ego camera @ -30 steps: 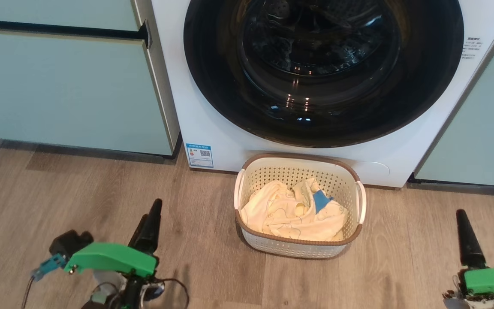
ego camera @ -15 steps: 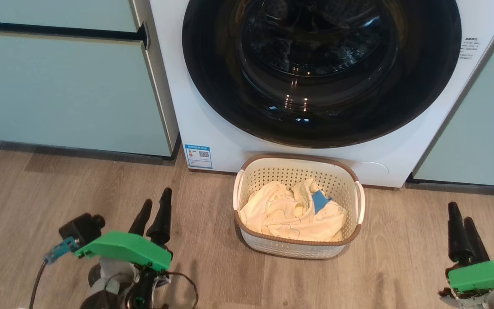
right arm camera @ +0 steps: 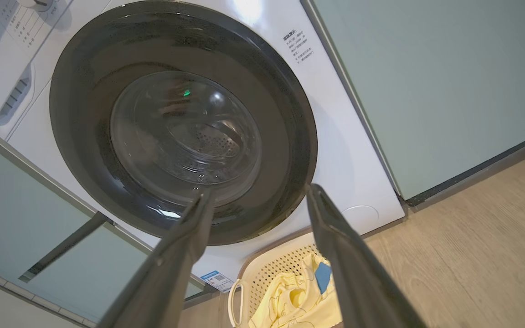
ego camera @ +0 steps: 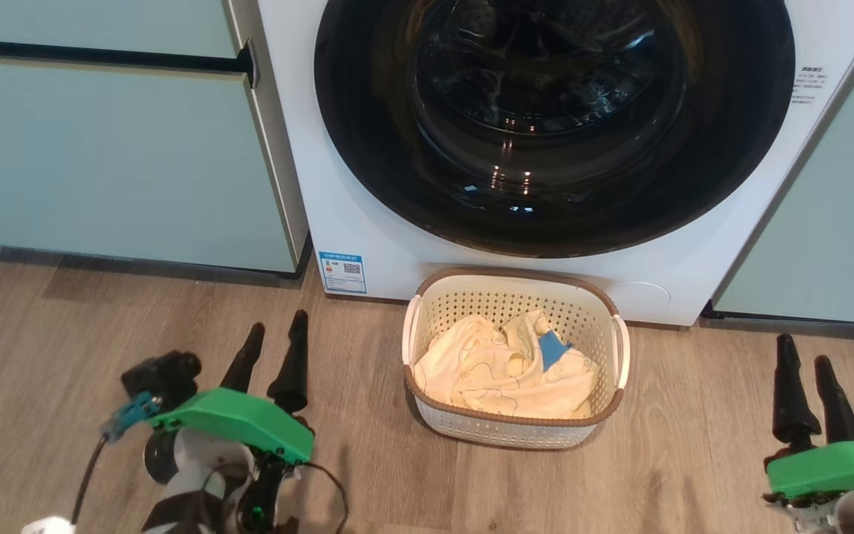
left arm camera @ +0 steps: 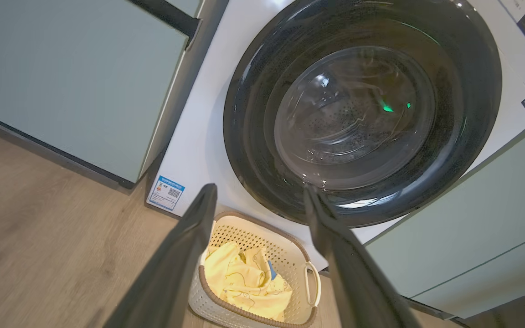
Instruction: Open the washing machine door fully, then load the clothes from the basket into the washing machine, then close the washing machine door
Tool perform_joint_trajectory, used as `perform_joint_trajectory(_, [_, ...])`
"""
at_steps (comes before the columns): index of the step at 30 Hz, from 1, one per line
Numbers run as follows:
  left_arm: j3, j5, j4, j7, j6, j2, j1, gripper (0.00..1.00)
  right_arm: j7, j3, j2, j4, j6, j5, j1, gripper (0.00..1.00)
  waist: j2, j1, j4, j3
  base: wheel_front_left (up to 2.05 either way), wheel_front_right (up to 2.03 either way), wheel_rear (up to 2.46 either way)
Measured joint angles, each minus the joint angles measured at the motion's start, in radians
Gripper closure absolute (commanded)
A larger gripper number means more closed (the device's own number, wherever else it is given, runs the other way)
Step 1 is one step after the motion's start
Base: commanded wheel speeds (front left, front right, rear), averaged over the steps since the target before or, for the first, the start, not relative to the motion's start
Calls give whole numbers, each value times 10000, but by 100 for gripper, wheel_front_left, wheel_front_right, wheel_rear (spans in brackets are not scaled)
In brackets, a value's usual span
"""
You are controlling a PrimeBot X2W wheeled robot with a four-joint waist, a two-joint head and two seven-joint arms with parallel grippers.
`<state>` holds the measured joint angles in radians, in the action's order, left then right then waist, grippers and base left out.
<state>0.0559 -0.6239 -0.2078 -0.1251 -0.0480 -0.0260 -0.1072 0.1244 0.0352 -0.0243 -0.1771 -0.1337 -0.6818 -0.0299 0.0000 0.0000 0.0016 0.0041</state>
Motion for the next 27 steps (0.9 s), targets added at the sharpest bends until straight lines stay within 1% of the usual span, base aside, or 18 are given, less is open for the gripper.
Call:
perform_joint_trajectory(11, [155, 1584, 0, -278, 219, -6, -205, 0, 295, -13, -6, 268, 0, 1607, -2, 0, 0, 0, -13, -25, 0, 0, 0])
perform_joint_trajectory(13, [190, 2046, -4, -389, 311, -12, -281, 0, 360, -17, -8, 274, 0, 2004, -2, 0, 0, 0, -17, -24, 0, 0, 0])
perform_joint_trajectory(27, [416, 3544, -355, -792, 562, -33, -498, 0, 782, -29, -19, 251, 0, 3605, -16, 0, 0, 0, -28, -47, 0, 0, 0])
